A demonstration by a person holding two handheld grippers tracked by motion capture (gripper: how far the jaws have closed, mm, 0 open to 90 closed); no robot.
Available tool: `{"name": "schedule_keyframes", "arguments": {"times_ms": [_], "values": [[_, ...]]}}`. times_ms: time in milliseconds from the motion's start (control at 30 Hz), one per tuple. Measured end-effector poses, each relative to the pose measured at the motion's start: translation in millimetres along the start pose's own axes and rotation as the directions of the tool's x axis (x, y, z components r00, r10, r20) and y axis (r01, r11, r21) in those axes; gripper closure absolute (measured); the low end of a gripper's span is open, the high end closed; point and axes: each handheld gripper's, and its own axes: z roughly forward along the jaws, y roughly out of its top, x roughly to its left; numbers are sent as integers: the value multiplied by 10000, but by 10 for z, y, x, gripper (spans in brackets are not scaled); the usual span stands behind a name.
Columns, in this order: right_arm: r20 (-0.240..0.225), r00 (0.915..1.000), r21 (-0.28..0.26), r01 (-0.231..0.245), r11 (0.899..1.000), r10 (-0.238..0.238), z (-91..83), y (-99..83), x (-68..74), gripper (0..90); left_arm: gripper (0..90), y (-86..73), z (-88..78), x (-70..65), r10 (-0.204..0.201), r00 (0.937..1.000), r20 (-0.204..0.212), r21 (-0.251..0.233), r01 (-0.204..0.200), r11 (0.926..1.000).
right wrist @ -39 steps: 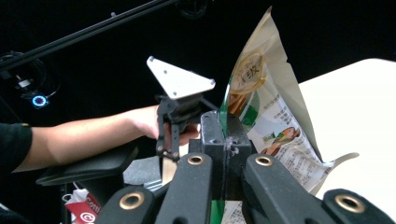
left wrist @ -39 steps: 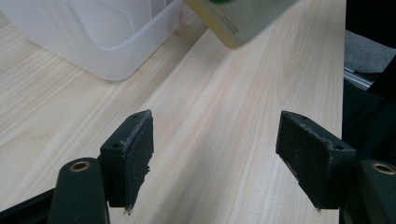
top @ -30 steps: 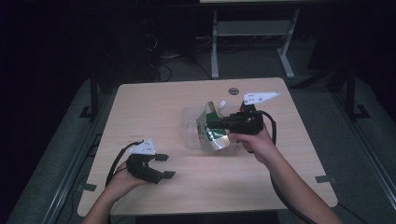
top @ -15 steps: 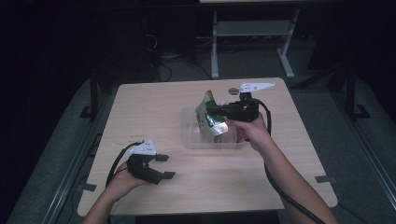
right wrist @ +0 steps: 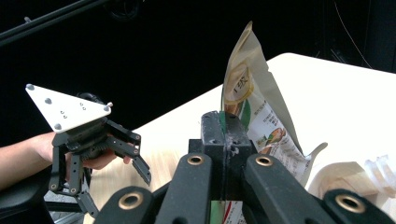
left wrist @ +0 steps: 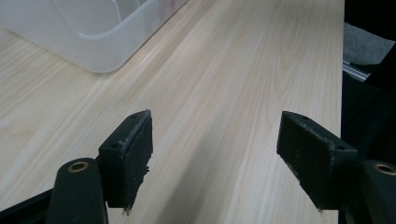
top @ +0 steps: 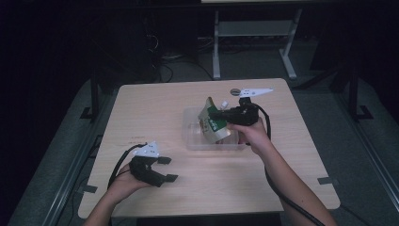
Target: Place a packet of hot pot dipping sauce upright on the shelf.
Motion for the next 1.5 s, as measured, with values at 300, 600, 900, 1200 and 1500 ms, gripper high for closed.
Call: {"name": "schedule_keyframes", "arguments": {"times_ms": [300,600,900,1200,1500], "values": [[352,9991,442,205,9988,-221,79,-11,10,879,263,-3,19,-5,76,10000,8,76,-76,9999],[522,9979,491,362,9981,-387,13,48,41,787,254,-3,26,-6,136,9999,-10,77,-136,9999],[647,9953,551,680,9962,-716,-95,135,137,709,250,11,31,-9,58,10000,-31,72,-58,10000],[1001,9876,1161,1089,9872,-1207,-238,121,264,577,246,14,6,13,31,9999,-154,94,-29,10000],[1362,9733,1970,1560,9679,-1846,-394,-31,436,498,241,-9,-13,-2,96,9993,-359,316,-84,9995]]}}
